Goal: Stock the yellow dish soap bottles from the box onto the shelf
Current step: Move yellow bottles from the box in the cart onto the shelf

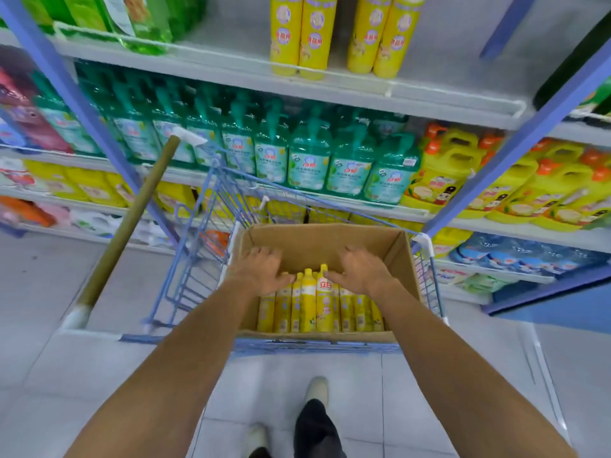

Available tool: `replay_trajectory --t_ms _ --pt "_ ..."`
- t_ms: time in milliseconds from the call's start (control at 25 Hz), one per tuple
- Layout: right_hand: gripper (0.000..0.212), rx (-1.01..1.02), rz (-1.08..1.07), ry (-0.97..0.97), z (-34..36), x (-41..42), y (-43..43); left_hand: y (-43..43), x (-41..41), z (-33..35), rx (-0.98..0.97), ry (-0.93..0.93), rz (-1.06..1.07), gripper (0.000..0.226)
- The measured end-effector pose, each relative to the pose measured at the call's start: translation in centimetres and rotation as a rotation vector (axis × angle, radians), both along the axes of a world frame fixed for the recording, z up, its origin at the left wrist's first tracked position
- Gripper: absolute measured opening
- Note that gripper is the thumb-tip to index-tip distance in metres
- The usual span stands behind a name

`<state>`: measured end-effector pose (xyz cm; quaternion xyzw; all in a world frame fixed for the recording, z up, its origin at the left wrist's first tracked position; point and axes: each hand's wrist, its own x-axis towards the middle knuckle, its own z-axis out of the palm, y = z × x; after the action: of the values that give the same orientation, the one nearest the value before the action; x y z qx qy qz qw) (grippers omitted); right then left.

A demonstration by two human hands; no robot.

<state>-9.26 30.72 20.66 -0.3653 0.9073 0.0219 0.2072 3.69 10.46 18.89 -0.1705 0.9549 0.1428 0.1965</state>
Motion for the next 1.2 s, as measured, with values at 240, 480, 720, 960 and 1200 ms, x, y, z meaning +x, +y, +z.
replay_trajectory --t_ms 240,480,720,960,1200 --pt "0.066 0.082 -0.046 -0.211 -10.4 -3.6 1.6 2.7 -3.4 -10.2 0.132 -0.160 0.069 0.078" --pt "0.067 0.112 -0.063 -0.252 -20.5 -7.4 0.8 3.8 -8.5 -20.4 0.224 -0.184 0.124 0.074" --pt "0.065 0.007 -0.215 -0.344 -30.1 -9.6 -1.8 4.3 -12.4 -29.3 0.384 -0.139 0.257 0.062" --pt "0.058 -0.100 -0.417 -0.383 -34.6 -10.0 -2.7 4.0 -12.5 -33.1 0.584 -0.003 0.557 0.050" --pt "0.075 -0.266 -0.649 -0.661 -34.2 -7.8 -1.1 2.9 -10.1 -34.3 0.813 -0.091 0.729 0.065"
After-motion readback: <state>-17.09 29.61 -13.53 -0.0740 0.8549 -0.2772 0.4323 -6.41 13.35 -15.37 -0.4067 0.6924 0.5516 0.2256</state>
